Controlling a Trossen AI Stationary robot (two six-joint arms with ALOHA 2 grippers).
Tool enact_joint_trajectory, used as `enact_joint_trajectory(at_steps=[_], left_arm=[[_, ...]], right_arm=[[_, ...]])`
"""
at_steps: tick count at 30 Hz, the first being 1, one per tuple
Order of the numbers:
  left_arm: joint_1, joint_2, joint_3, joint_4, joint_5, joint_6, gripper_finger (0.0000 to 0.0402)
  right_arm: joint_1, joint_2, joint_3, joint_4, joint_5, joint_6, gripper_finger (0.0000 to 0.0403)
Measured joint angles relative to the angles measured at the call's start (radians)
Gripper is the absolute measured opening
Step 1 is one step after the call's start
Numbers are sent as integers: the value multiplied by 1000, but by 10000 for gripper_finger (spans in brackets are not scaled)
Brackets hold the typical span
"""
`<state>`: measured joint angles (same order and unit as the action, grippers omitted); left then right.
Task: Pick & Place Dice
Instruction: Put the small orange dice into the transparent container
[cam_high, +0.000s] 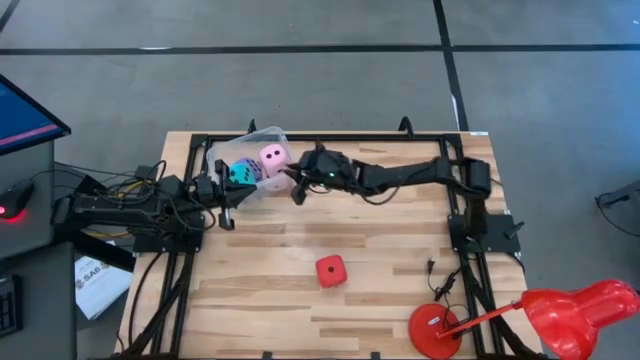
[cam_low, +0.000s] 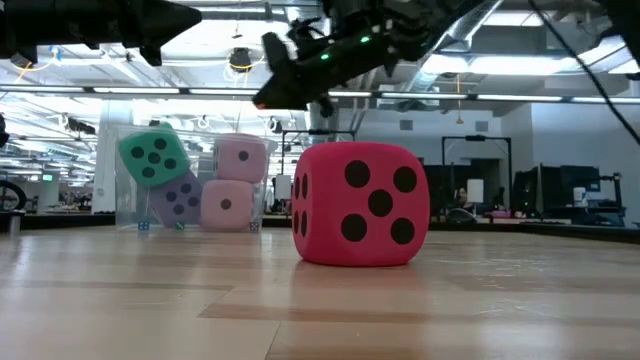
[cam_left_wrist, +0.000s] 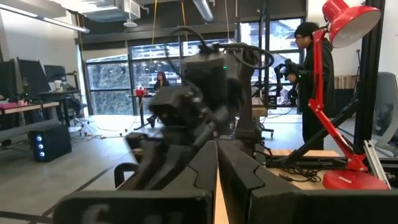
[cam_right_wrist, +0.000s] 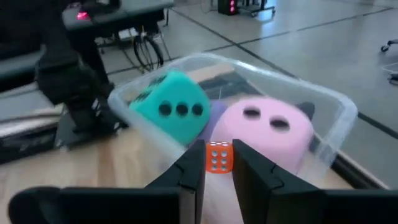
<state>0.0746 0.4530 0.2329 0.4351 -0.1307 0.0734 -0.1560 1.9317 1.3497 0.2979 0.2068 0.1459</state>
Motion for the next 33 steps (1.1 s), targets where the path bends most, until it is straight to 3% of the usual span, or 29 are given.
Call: enact_joint_trajectory(at_steps=[11,22,33], left_arm=[[0,0,0,0,1,0,6],[0,0,0,0,1,0,6],[0,0,0,0,1,0,6]], right_arm=[[-62,224,298,-107,-28,-26,61],[-120,362,532,-216,-50,-23,61],[-145,375,578,-211,-52,-15,82]])
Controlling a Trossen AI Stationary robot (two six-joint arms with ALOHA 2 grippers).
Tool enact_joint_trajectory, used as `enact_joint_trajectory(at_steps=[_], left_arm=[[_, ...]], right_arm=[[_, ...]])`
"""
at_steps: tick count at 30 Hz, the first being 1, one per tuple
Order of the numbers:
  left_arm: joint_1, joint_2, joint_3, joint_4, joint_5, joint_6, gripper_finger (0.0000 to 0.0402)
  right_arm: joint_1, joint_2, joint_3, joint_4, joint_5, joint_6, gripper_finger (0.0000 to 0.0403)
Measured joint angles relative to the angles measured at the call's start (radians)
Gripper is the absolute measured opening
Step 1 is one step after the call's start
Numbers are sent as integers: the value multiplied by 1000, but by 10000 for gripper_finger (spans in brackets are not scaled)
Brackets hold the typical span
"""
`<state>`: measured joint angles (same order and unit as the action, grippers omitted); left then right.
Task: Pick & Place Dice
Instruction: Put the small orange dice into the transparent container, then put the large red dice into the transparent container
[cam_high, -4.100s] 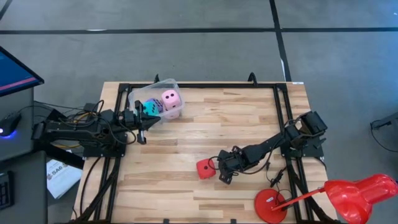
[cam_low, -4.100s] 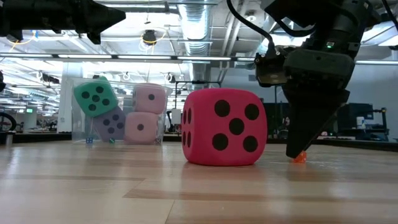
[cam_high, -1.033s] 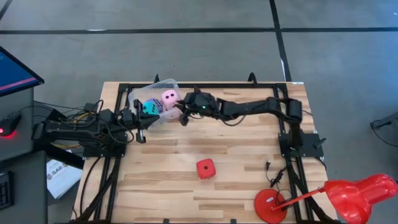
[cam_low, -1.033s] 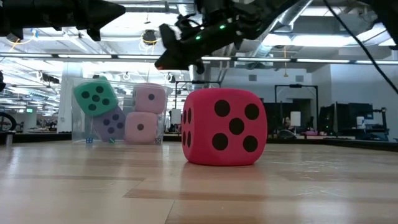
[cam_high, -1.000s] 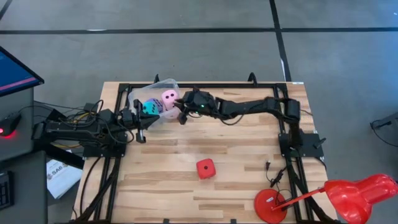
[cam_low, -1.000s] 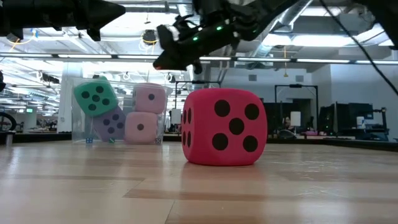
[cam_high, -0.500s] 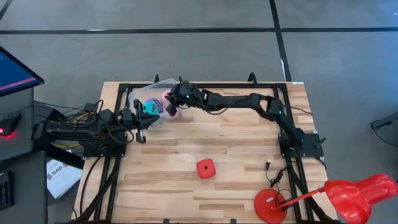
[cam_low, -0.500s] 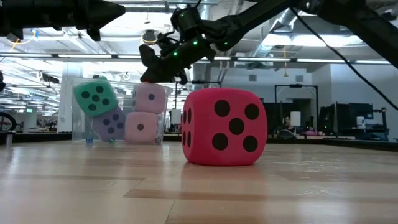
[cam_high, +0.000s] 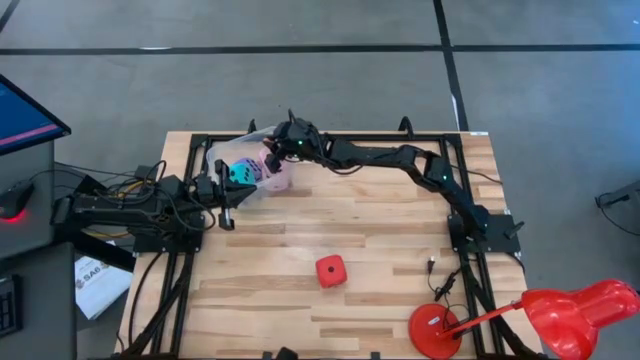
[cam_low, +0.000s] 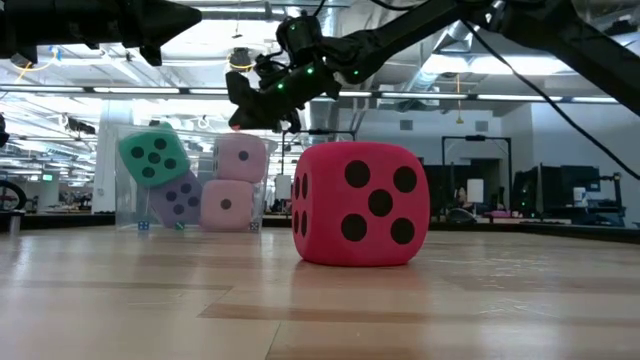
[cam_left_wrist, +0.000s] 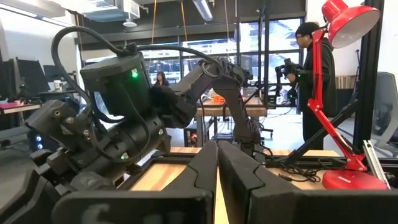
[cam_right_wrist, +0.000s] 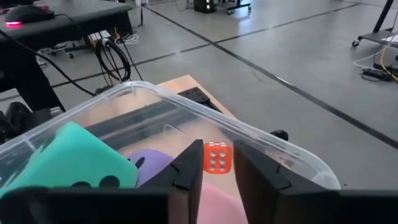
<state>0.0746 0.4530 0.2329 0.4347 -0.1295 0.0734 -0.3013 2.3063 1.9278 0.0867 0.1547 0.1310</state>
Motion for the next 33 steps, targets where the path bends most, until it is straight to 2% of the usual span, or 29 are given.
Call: enact_joint_trajectory(at_steps=[4,13,18,22,25,28,33], left_arm=[[0,0,0,0,0,0,6],[0,0,0,0,0,0,6],[0,0,0,0,0,0,6],[0,0,0,0,0,0,6],[0,0,0,0,0,0,6],[0,0,0,0,0,0,6],[0,0,0,0,0,0,6]], right_arm=[[6,-1,0,1,0,0,116],[8,-2,0,26,0,-5,226],[16,-23,-3,-17,-1,-8,243],[23,-92,-2,-132,0,-8,230],[35,-141,-1,-239,19,-1,207],[67,-173,-1,-324,116,-47,165],[133,-209,-1,-473,275,-176,68]])
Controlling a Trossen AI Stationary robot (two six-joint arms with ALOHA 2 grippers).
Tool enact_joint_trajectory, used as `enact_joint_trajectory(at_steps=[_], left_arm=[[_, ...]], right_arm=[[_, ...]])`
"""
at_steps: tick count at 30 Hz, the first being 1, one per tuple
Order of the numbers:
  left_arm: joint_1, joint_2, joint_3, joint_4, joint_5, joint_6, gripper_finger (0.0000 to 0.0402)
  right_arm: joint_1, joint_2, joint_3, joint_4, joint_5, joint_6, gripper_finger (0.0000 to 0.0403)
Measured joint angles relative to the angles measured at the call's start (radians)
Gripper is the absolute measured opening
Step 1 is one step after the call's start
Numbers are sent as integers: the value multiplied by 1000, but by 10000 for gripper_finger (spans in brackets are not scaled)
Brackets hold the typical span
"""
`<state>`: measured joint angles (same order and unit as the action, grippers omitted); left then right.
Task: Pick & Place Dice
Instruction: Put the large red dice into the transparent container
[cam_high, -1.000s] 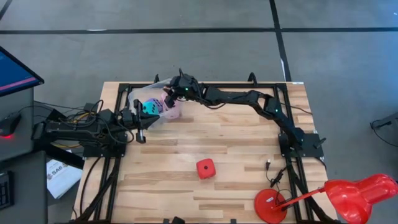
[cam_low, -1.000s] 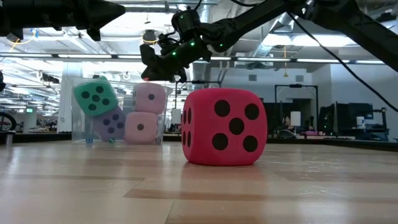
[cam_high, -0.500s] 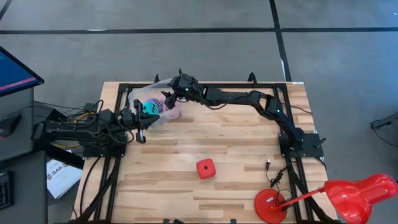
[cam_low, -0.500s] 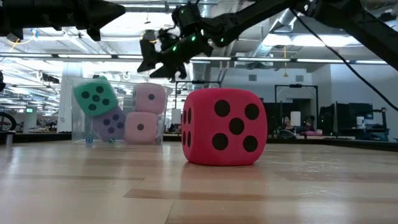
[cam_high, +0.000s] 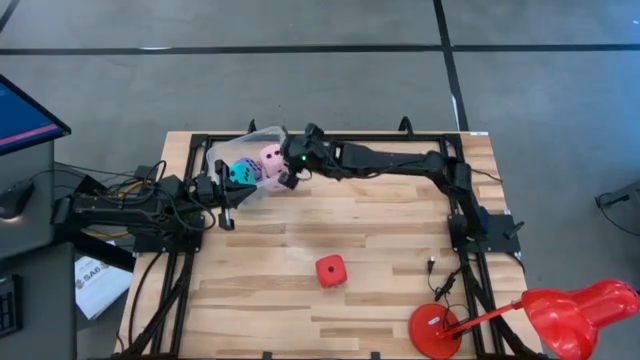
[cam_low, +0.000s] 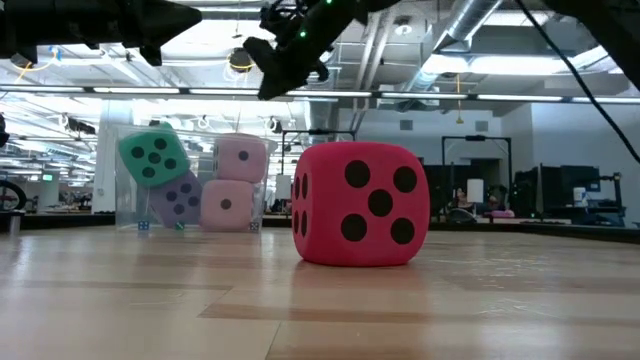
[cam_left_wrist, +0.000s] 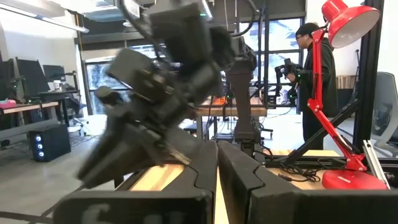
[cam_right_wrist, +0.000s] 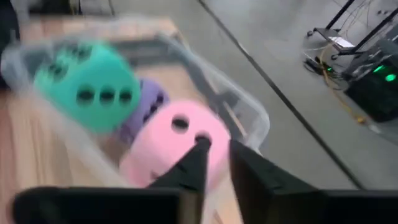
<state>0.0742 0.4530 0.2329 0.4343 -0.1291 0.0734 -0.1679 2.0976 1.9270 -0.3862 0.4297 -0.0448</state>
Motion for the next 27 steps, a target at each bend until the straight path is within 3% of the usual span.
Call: enact_joint_trajectory(at_steps=[4,10,16,20,27], left_arm=[[0,0,0,0,0,0,6],[0,0,0,-8,0,-2,6],[0,0,0,-8,0,5,6],[0,2,0,-8,0,7,6],[0,7,0,-10,0,7,6]], right_arm=[[35,-31,0,-122,12,-88,8],[52,-166,-1,-389,-7,-88,23],[39,-297,0,-480,-13,-87,4],[18,-347,-87,-441,-71,-102,6],[-37,-417,-464,-109,-195,-118,2]])
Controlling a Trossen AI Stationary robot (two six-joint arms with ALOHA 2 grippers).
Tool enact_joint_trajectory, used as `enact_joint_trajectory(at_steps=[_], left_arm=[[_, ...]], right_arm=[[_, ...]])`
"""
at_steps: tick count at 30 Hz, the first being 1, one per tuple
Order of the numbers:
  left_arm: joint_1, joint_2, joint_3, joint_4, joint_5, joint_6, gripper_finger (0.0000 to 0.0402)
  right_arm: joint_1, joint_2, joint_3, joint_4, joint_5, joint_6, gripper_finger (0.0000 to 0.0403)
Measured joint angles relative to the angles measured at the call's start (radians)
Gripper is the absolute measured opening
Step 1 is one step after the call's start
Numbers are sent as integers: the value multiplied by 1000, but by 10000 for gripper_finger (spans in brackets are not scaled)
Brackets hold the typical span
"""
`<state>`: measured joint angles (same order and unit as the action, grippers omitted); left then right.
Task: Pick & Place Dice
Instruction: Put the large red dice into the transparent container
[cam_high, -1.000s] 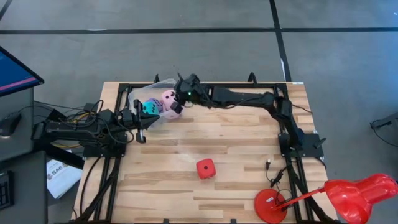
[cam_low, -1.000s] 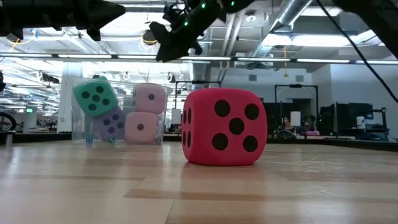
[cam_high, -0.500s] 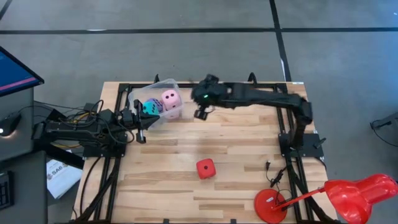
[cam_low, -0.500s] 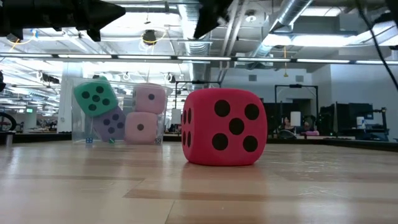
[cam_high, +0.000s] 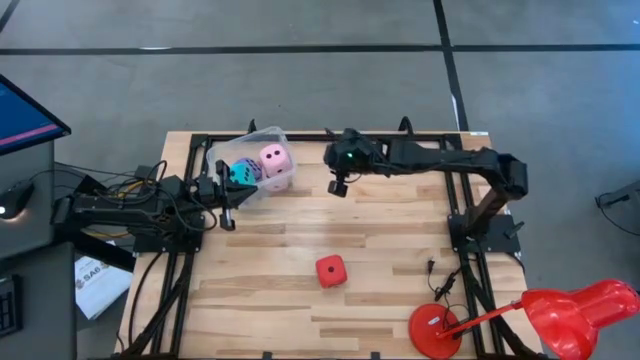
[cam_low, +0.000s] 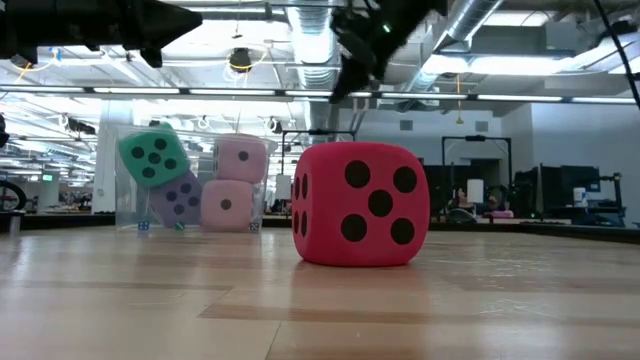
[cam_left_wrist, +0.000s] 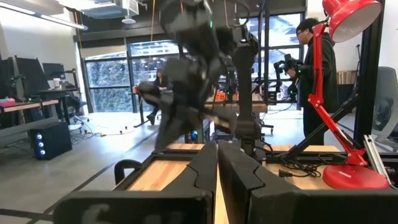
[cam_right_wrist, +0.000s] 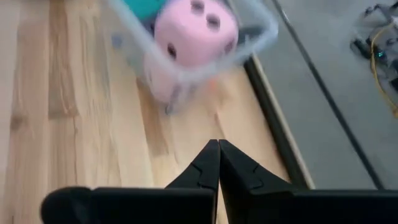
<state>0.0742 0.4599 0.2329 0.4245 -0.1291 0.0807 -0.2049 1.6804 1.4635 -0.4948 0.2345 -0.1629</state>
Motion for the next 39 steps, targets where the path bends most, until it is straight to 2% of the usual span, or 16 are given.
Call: enact_joint_trajectory(at_steps=[4,10,12,23,39], left_arm=[[0,0,0,-17,0,0,6],[0,6,0,-42,0,-5,6],[0,7,0,-42,0,-7,6],[0,13,0,-42,0,-7,6],[0,13,0,-42,0,-8,6]], right_arm=[[-27,-66,-169,67,-29,19,3],[-66,-214,-395,184,-180,30,3],[-70,-269,-461,209,-199,32,3],[-73,-574,-756,321,-202,96,3],[-70,-962,-1040,429,-201,167,4]])
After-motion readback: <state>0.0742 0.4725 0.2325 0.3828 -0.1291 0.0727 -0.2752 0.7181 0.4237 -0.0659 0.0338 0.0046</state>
